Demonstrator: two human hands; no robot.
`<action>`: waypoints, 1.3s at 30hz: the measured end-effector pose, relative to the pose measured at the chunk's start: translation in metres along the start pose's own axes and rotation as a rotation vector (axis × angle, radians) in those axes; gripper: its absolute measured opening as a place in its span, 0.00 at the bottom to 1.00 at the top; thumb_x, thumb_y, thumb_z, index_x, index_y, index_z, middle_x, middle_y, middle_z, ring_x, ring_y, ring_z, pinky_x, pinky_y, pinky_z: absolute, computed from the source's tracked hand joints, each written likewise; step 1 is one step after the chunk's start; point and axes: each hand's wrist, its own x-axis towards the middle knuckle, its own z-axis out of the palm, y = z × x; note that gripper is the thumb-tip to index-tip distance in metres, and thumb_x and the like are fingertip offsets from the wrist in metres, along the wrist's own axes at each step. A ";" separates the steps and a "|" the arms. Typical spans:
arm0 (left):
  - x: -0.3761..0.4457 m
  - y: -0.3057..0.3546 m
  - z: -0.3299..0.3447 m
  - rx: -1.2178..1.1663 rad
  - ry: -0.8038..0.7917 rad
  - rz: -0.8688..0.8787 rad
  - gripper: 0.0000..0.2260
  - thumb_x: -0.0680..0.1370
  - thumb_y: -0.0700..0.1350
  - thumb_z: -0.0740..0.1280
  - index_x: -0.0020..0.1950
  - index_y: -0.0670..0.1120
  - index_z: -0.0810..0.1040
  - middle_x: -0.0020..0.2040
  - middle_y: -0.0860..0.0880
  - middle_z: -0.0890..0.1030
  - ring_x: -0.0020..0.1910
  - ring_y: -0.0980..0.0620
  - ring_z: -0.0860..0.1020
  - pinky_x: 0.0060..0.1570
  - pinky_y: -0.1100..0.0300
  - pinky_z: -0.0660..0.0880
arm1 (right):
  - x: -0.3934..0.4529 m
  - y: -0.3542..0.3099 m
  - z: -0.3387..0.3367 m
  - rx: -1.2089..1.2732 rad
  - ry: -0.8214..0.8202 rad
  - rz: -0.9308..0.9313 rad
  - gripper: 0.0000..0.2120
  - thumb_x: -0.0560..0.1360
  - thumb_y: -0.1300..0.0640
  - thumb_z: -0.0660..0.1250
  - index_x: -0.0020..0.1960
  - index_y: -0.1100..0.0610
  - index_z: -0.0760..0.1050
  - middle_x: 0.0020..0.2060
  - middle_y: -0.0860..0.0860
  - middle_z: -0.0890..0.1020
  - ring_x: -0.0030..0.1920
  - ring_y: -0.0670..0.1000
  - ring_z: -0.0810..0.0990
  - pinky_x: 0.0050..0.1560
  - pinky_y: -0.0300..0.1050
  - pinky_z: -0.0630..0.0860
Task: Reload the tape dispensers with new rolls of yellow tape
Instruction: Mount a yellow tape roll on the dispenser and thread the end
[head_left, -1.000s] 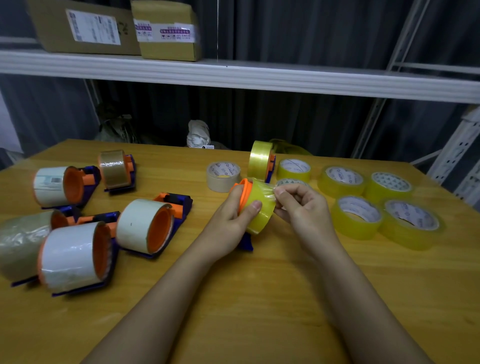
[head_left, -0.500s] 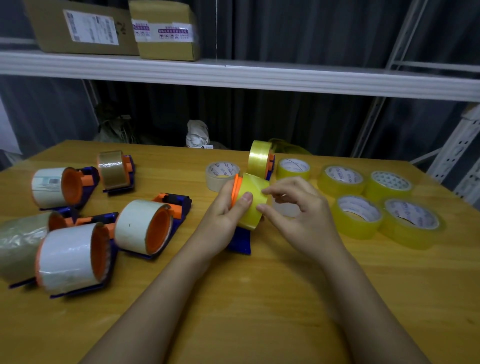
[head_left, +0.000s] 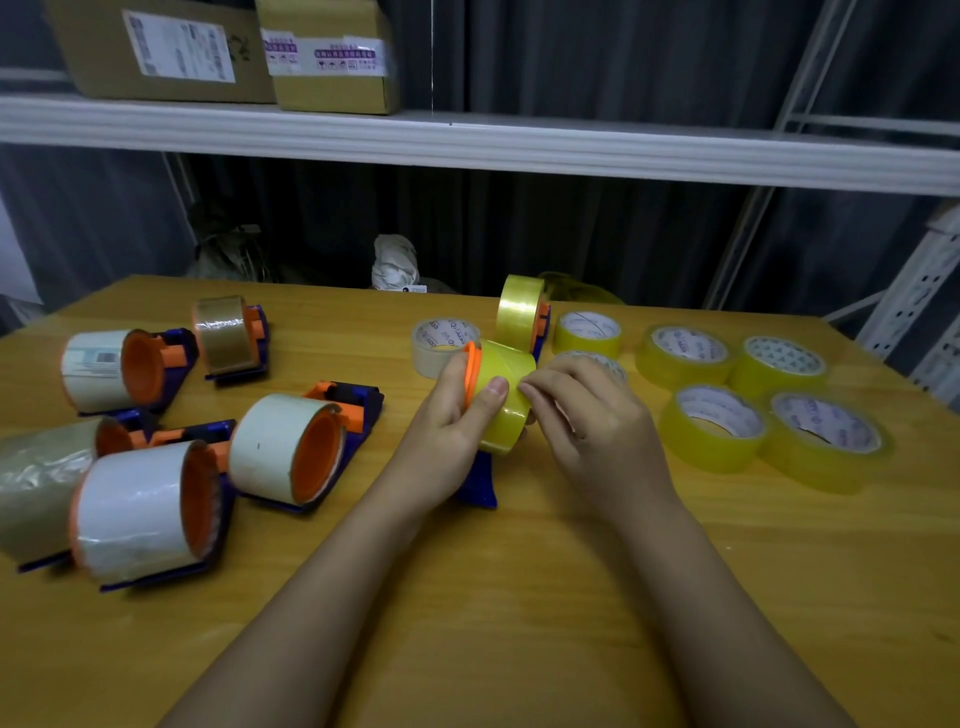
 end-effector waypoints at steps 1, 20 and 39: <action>0.000 0.001 0.000 -0.009 0.000 0.005 0.07 0.81 0.48 0.59 0.57 0.57 0.70 0.51 0.51 0.79 0.46 0.61 0.79 0.43 0.71 0.74 | 0.000 0.000 0.001 -0.002 0.006 -0.004 0.08 0.78 0.60 0.65 0.48 0.63 0.81 0.42 0.56 0.81 0.43 0.53 0.80 0.45 0.43 0.77; 0.000 0.003 0.002 0.004 -0.004 0.035 0.08 0.81 0.46 0.58 0.57 0.58 0.69 0.49 0.54 0.78 0.46 0.67 0.78 0.42 0.73 0.72 | -0.001 0.004 -0.007 0.326 -0.051 0.245 0.09 0.73 0.54 0.73 0.48 0.59 0.82 0.44 0.49 0.80 0.45 0.46 0.79 0.46 0.36 0.76; 0.001 -0.004 0.003 0.011 -0.032 0.034 0.07 0.80 0.49 0.60 0.55 0.61 0.70 0.50 0.51 0.80 0.50 0.53 0.81 0.53 0.55 0.78 | 0.004 0.000 -0.013 0.526 0.094 0.618 0.08 0.80 0.58 0.63 0.44 0.48 0.76 0.40 0.48 0.80 0.41 0.44 0.78 0.42 0.39 0.75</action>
